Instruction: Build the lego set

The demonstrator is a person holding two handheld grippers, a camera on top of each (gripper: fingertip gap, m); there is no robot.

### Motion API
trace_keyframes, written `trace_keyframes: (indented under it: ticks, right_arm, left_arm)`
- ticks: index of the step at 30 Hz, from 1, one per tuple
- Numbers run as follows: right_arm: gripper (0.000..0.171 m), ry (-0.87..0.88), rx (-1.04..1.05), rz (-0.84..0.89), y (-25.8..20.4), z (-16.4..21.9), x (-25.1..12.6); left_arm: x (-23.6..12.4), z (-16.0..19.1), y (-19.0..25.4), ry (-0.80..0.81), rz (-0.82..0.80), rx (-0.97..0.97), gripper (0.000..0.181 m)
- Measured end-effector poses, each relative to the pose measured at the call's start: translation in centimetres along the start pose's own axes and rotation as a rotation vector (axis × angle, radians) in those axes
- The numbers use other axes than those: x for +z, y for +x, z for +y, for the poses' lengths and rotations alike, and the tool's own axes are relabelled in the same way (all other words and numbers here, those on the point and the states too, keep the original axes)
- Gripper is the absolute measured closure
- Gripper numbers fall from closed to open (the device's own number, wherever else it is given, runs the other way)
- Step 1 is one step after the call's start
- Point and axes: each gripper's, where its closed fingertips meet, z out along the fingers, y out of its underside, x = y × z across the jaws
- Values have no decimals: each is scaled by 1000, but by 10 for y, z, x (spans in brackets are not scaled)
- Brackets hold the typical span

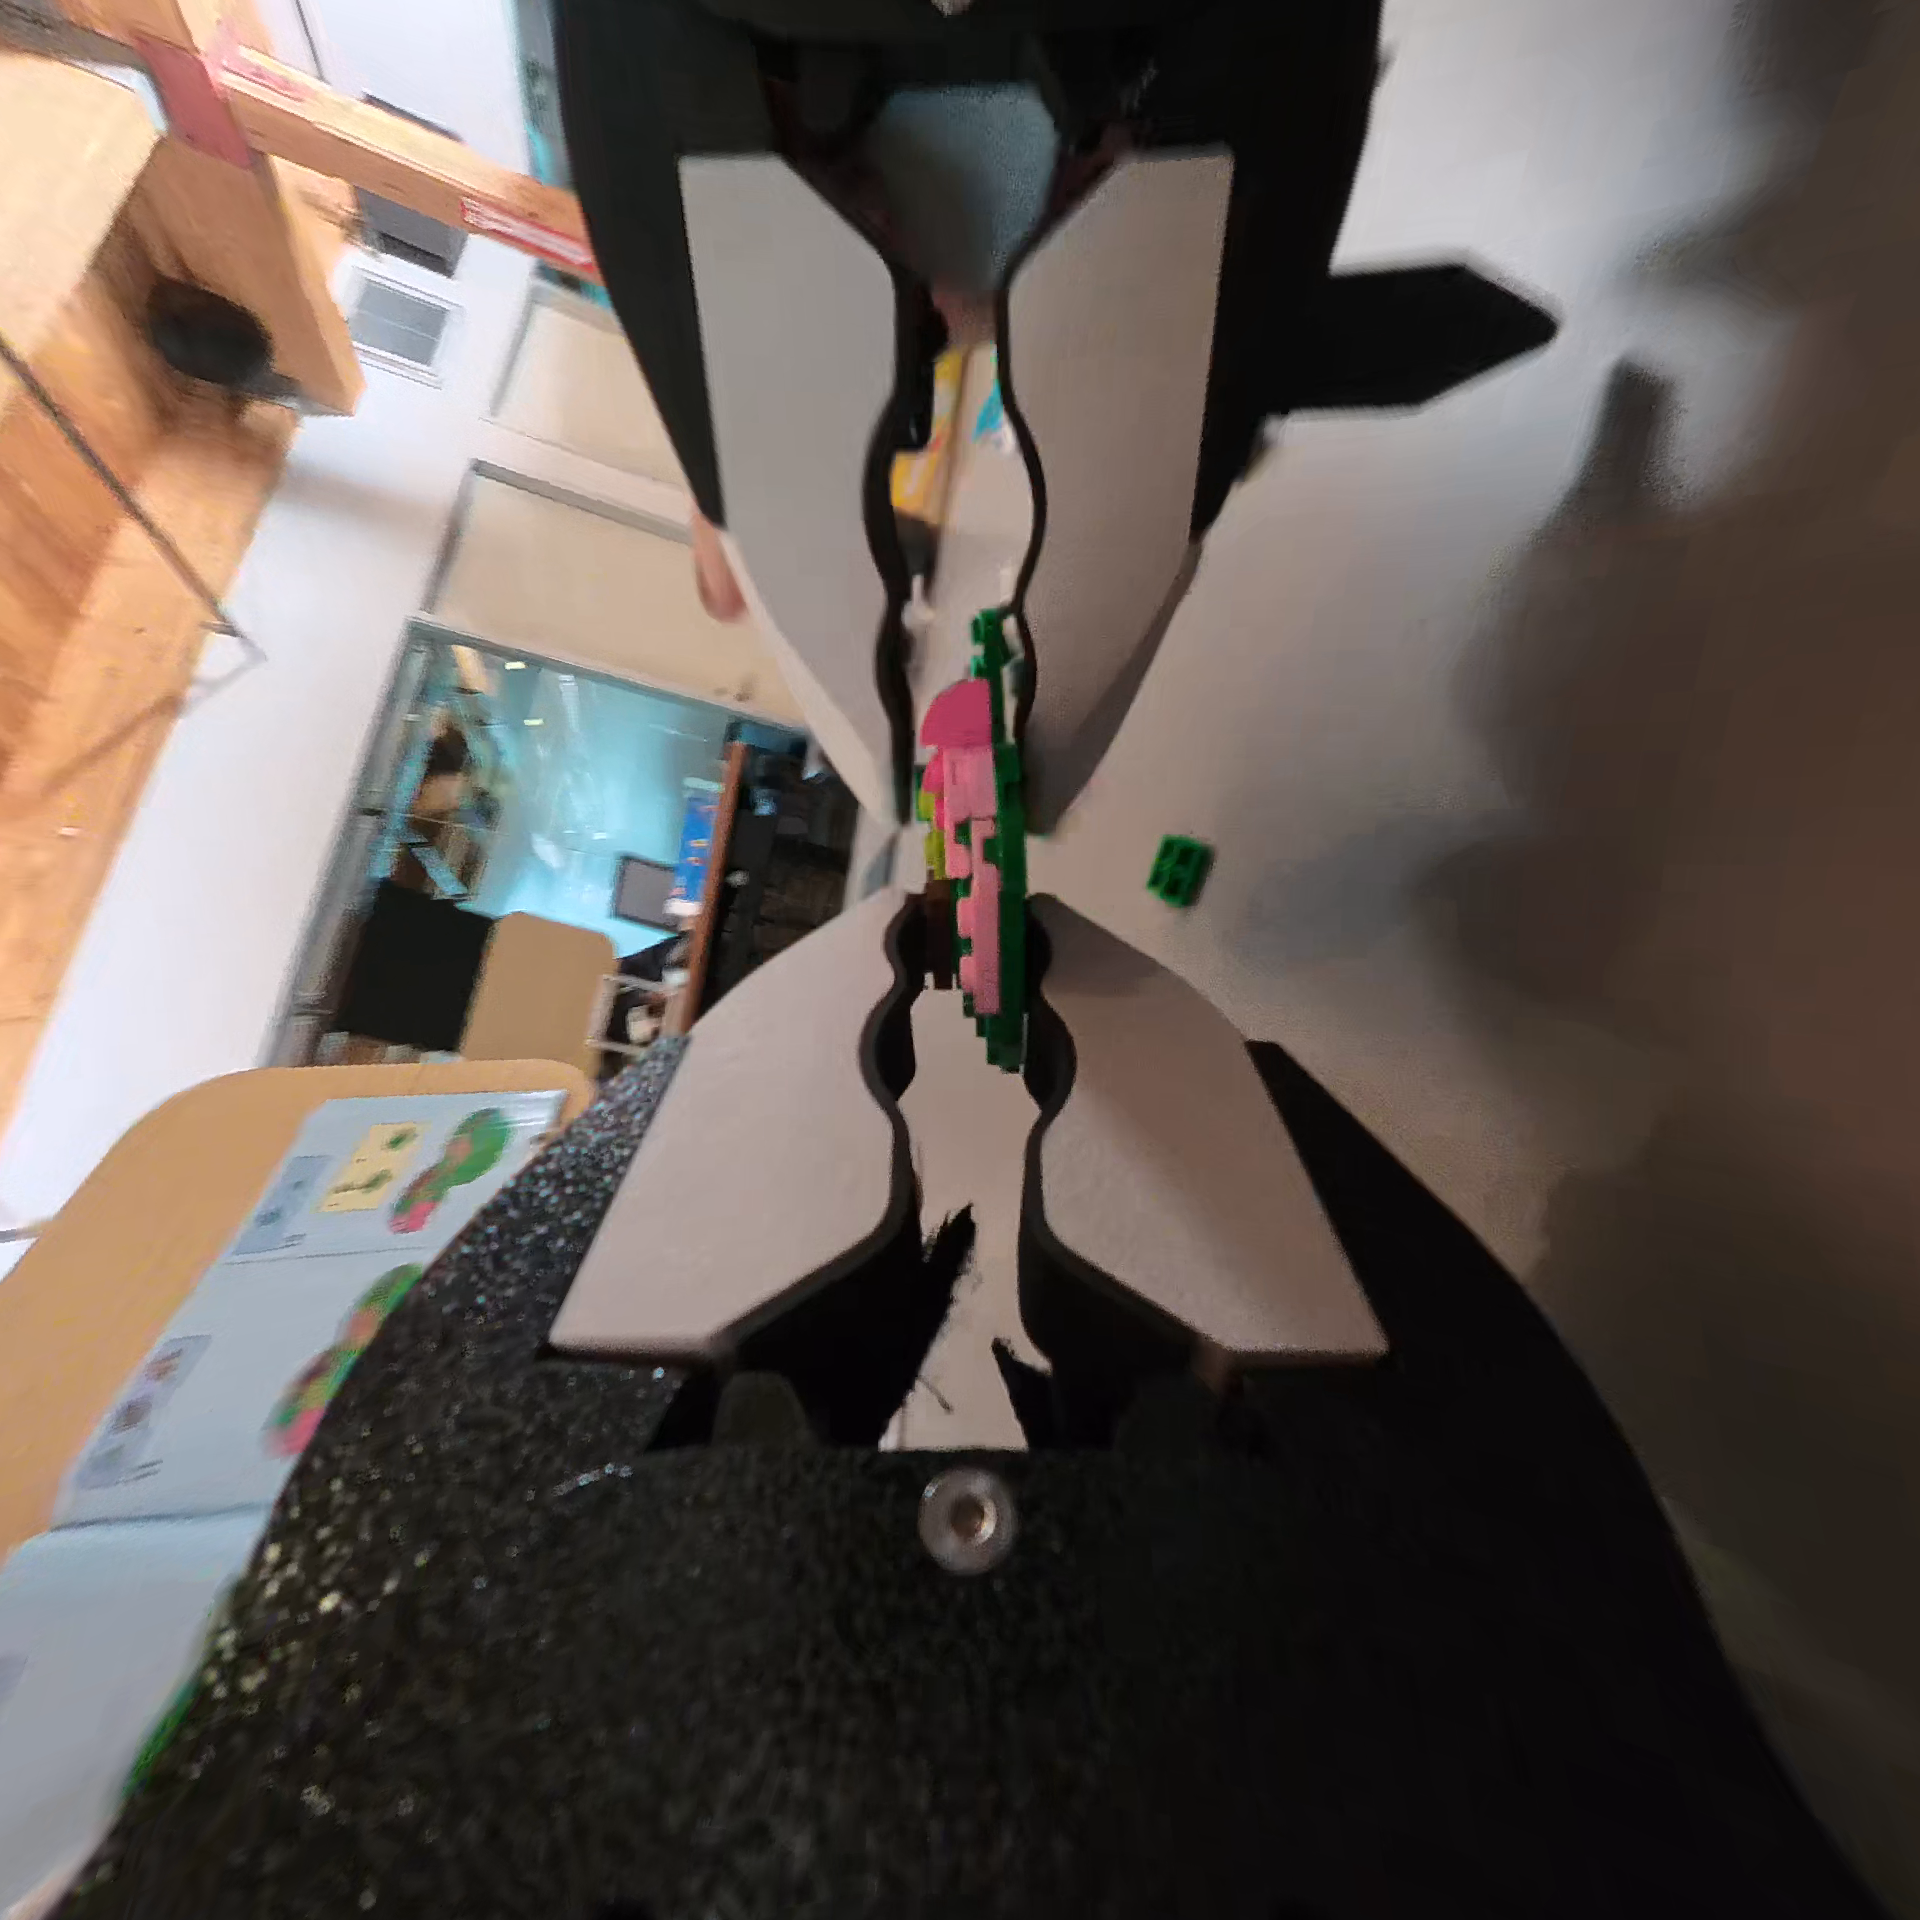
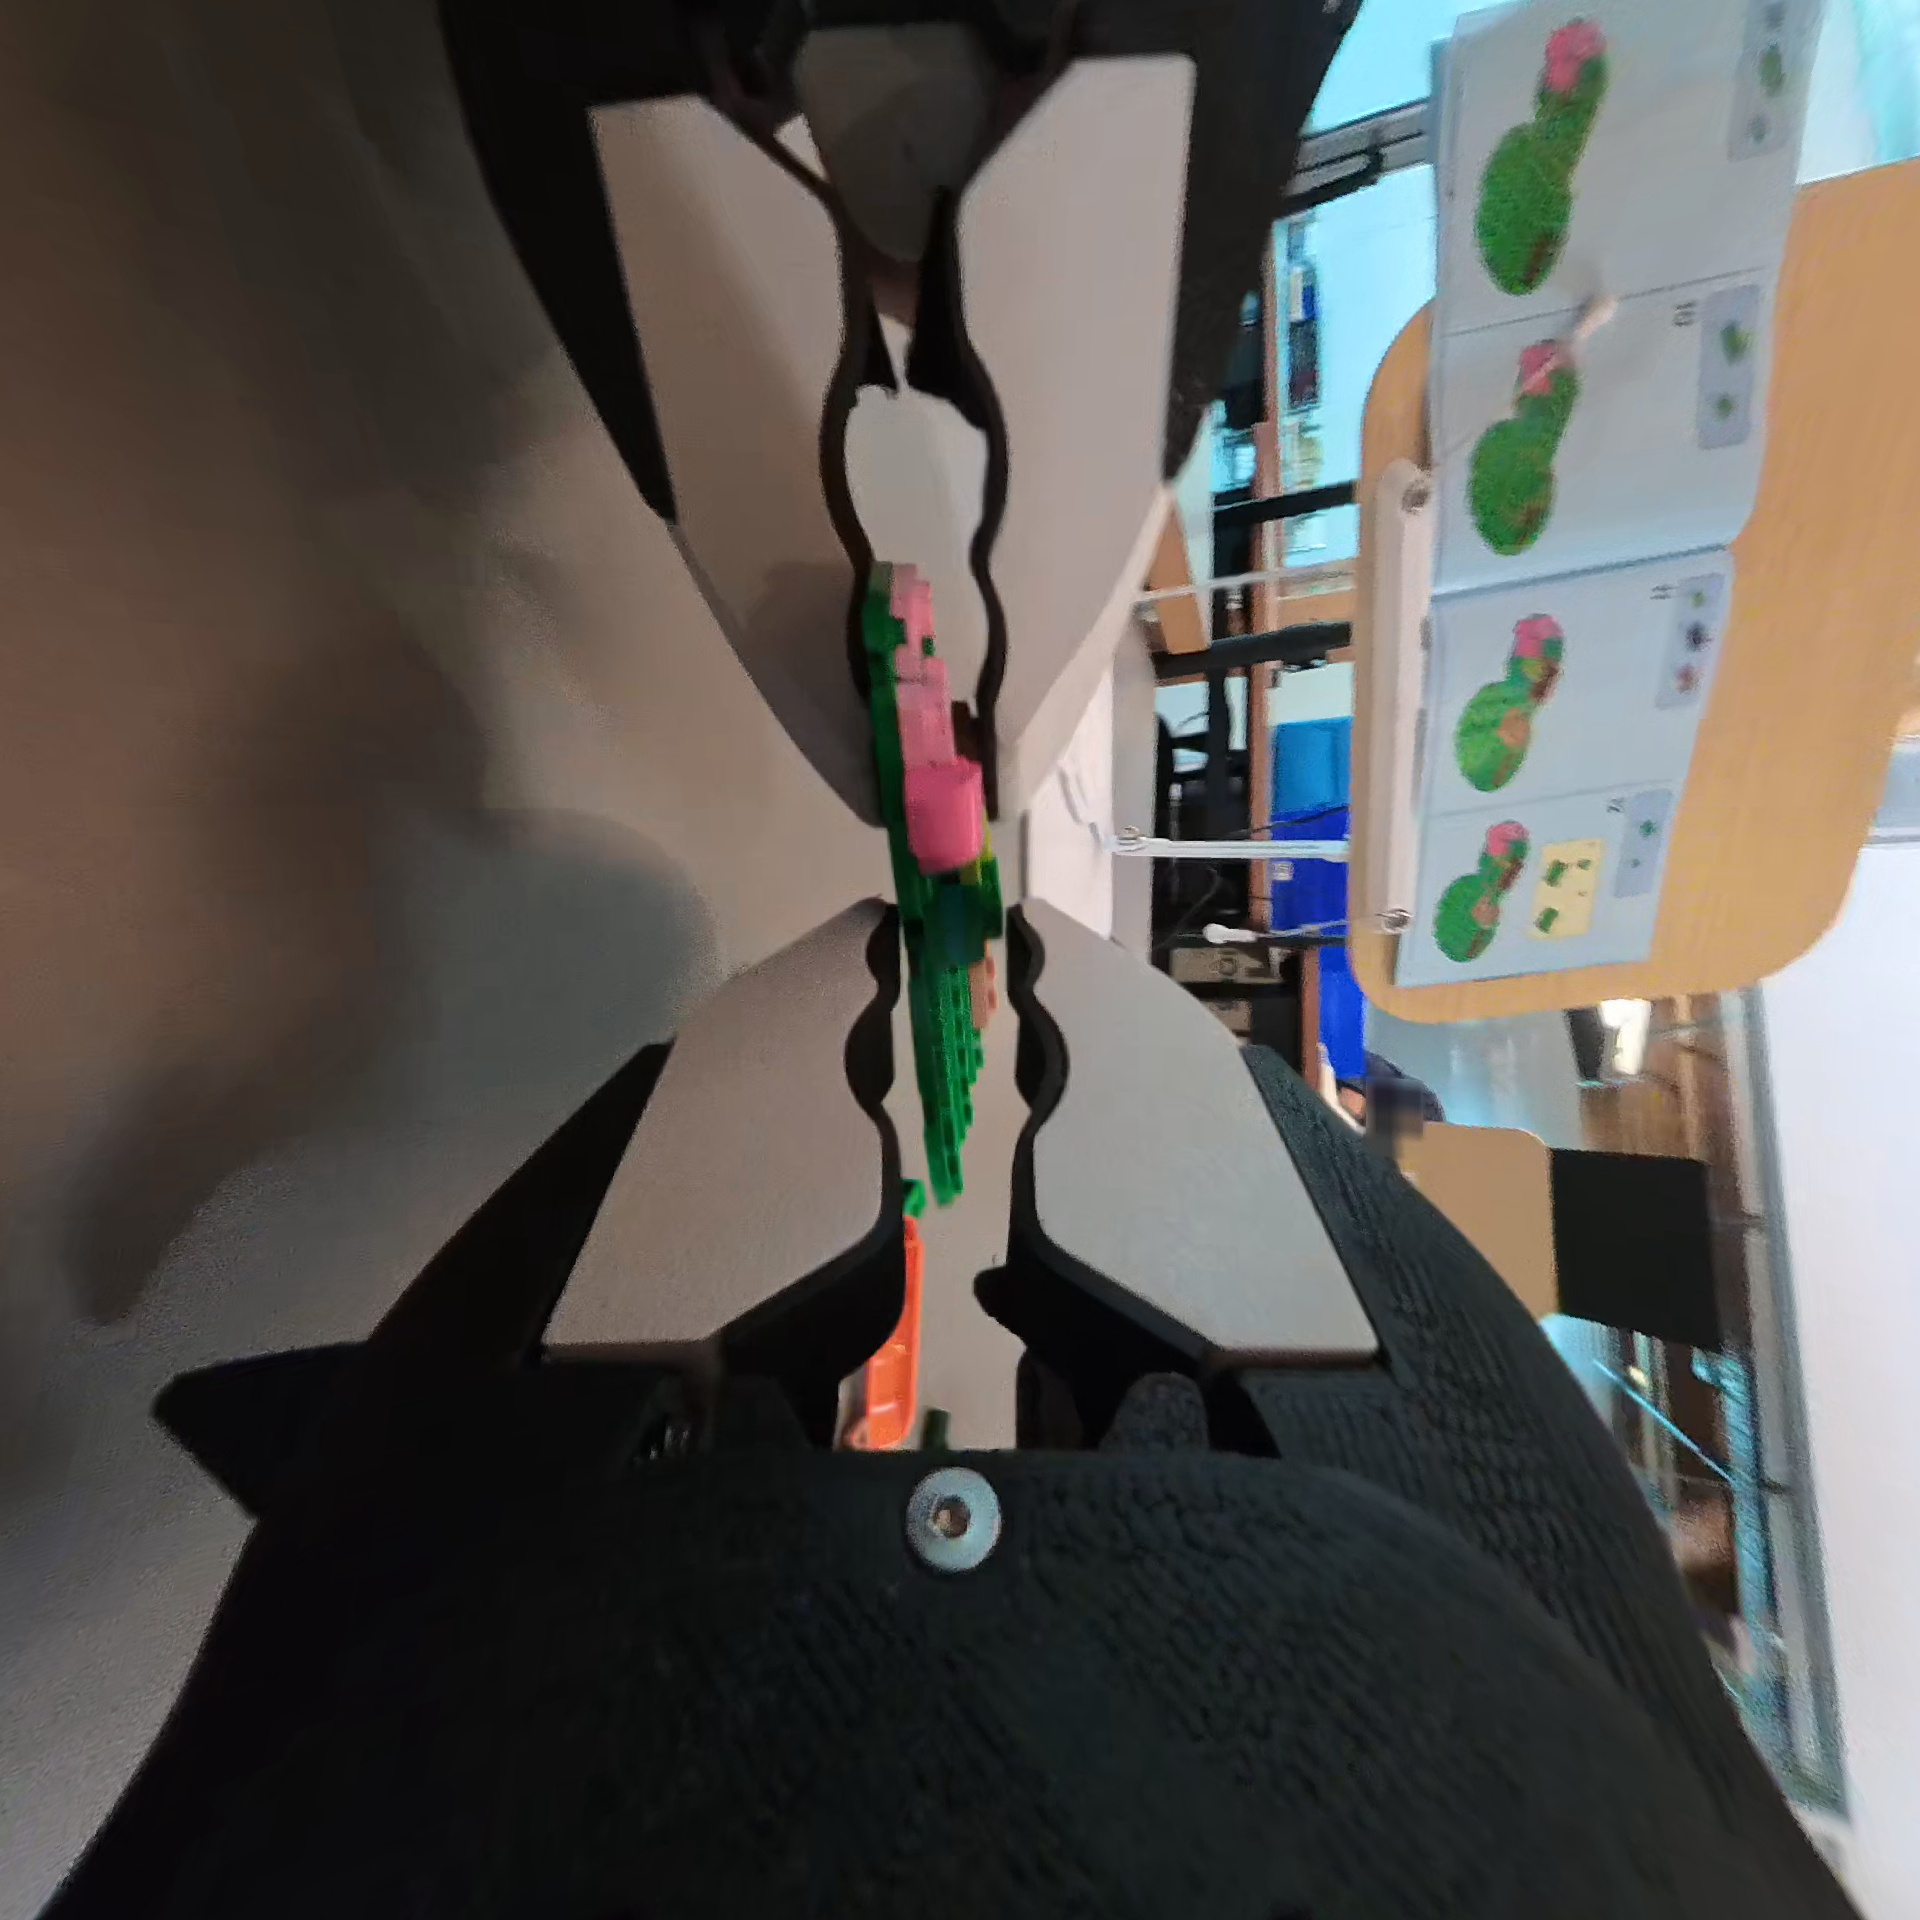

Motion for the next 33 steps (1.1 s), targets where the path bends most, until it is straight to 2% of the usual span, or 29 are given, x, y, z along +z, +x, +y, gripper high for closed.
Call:
trace_keyframes:
  ticks: [1,4,6,9,14,18,22,33]
  right_arm:
    - [144,5,2,33,5,3,-2]
    - [140,103,83,150,26,1,-12]
    - [144,260,161,265,41,-11,-25]
    - [148,369,396,352,56,-15,-31]
    - [168,271,568,570,70,6,-32]
    - [171,275,641,564,64,6,-29]
    - [171,302,643,533,56,2,-25]
    - [171,394,773,416,49,2,-20]
  left_arm:
    - [0,6,-4,-30,-46,66,165]
    - [0,20,-16,-91,-157,189,164]
    - [0,28,-20,-107,-167,117,165]
    - [-1,43,-29,-147,-205,51,165]
    - [0,65,-35,-213,-234,-18,165]
    - [2,69,-41,-261,-284,-53,165]
    - [4,74,-40,-309,-318,13,165]
    - [8,94,-35,-468,-336,21,165]
